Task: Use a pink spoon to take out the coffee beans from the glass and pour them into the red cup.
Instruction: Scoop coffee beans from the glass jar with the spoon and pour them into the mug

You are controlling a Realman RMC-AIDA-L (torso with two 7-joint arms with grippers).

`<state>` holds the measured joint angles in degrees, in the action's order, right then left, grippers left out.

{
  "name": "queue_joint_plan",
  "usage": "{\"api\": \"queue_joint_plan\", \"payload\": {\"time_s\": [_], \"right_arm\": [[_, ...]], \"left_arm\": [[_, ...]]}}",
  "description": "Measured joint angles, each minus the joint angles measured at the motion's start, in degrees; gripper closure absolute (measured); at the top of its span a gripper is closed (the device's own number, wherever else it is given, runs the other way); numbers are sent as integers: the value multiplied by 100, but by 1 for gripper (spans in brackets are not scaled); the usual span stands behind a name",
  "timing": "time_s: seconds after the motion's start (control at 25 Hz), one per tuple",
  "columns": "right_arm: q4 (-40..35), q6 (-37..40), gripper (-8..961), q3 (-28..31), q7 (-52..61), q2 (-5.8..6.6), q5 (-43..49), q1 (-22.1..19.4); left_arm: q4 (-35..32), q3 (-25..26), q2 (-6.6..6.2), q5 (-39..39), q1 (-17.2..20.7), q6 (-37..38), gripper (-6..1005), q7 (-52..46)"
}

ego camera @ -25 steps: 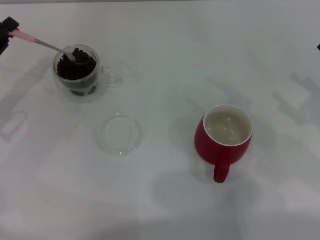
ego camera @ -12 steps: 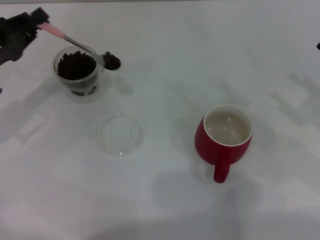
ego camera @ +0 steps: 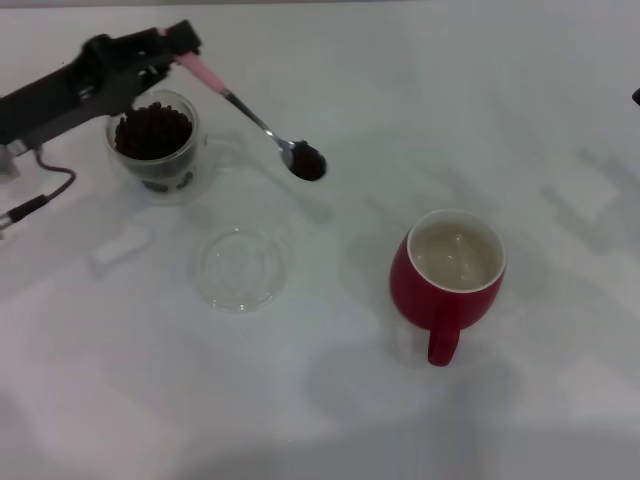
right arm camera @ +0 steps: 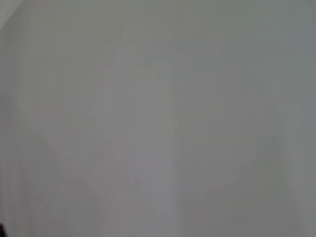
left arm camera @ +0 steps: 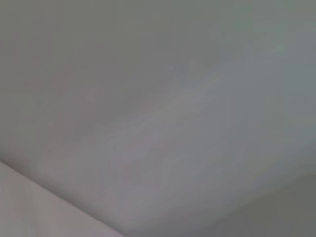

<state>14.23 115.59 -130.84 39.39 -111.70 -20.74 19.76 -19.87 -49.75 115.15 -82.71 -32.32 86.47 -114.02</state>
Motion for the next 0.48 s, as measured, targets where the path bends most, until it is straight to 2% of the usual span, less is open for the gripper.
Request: {"api": "queue_joint_plan", "payload": {"time_s": [0.28, 0.48], "right_arm": [[2, 30, 153, -3, -2, 0, -20, -35], [1, 101, 153, -3, 1, 1, -31, -72]], "left_arm": [[3, -446, 85, -29, -406, 20, 875, -24], [3, -489, 137, -150, -599, -31, 875, -25]]}}
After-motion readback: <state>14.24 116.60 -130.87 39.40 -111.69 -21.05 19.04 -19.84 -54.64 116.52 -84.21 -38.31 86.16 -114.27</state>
